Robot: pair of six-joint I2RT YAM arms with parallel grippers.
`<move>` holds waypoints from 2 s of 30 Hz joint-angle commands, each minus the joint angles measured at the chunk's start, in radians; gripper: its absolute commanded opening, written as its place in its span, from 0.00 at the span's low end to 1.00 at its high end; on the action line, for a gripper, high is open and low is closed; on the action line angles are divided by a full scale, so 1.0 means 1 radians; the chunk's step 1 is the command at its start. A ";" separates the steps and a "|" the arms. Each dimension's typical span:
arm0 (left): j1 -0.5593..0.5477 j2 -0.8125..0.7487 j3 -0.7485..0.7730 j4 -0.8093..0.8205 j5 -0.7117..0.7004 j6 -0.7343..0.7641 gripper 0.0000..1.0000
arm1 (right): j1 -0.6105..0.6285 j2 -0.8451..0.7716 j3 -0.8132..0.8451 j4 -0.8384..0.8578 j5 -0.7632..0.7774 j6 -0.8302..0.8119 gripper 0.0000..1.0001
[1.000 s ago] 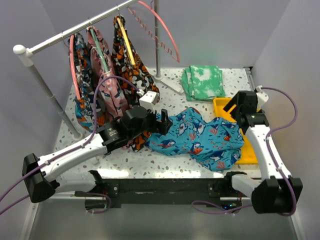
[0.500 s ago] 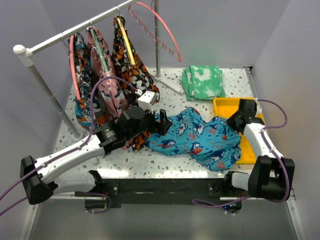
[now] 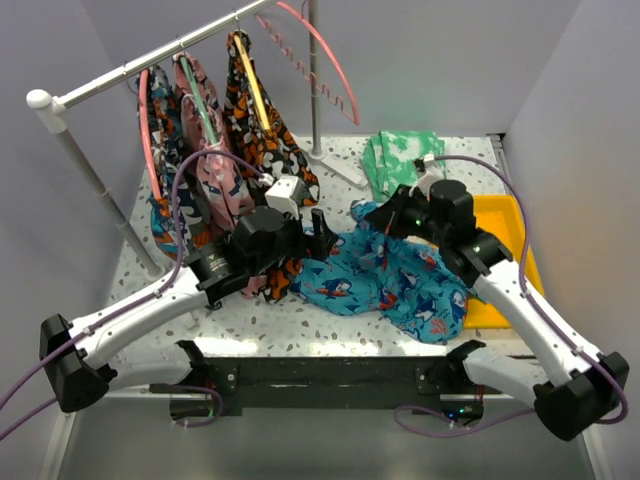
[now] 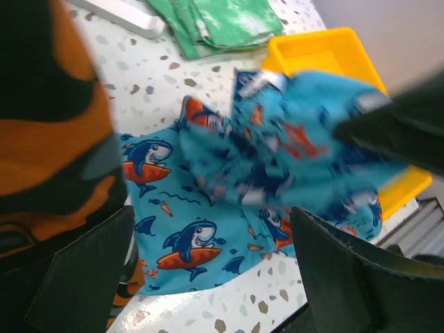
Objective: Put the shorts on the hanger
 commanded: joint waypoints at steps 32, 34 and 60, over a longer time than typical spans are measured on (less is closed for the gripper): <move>-0.107 0.471 0.113 0.059 0.142 0.042 0.28 | 0.127 -0.397 -0.341 -0.301 0.271 0.046 0.56; -0.113 0.454 0.103 0.056 0.130 0.031 0.21 | 0.145 -0.380 -0.339 -0.262 0.237 0.034 0.56; 0.028 0.202 -0.096 -0.038 0.071 0.016 0.39 | 0.891 0.416 -0.078 -0.188 0.952 0.086 0.62</move>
